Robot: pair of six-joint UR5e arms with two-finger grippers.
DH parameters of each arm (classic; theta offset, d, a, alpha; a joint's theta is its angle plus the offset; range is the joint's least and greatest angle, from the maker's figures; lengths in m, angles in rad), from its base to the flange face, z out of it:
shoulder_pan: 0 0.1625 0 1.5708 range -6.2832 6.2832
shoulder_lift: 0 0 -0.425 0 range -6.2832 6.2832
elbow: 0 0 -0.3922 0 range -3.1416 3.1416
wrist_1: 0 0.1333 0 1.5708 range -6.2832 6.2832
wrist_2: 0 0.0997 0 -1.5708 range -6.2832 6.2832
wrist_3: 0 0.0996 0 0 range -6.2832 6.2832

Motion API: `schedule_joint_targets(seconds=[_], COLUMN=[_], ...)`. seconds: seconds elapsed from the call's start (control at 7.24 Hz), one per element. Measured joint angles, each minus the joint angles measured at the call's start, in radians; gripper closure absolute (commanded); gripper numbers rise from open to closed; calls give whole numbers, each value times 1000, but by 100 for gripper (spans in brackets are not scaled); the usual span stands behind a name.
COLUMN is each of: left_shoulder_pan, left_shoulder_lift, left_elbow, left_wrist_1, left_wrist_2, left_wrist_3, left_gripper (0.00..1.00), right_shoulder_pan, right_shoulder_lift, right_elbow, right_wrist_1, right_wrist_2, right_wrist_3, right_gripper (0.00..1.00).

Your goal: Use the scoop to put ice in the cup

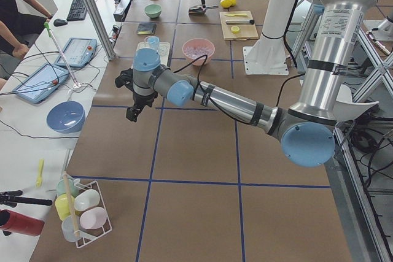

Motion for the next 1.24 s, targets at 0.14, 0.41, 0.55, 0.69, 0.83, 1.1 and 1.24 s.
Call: schedule_joint_targets(seconds=[0.14, 0.41, 0.55, 0.69, 0.83, 1.1, 1.24], left_shoulder_pan=[-2, -21, -56, -95, -129, -168, -182], left_shoulder_lift=[14, 67, 87, 100, 107, 120, 119], left_elbow=[4, 23, 52, 88, 122, 143, 130], left_wrist_1=[43, 75, 78, 89, 109, 176, 232], left_wrist_2=[0, 0, 0, -1, -1, -2, -3], left_wrist_3=[2, 5, 33, 101, 169, 223, 228], left_gripper=[0, 0, 0, 0, 0, 0, 0], right_shoulder_pan=[56, 146, 198, 240, 284, 380, 413], right_shoulder_lift=[12, 27, 34, 34, 31, 26, 26], right_elbow=[-3, -4, -6, -8, -14, -52, -79], right_wrist_1=[24, 33, 23, 4, -25, -93, -110], right_wrist_2=[-11, -15, 0, 30, 67, 124, 138], right_wrist_3=[-4, -43, -108, -165, -211, -359, -427], right_gripper=[0, 0, 0, 0, 0, 0, 0])
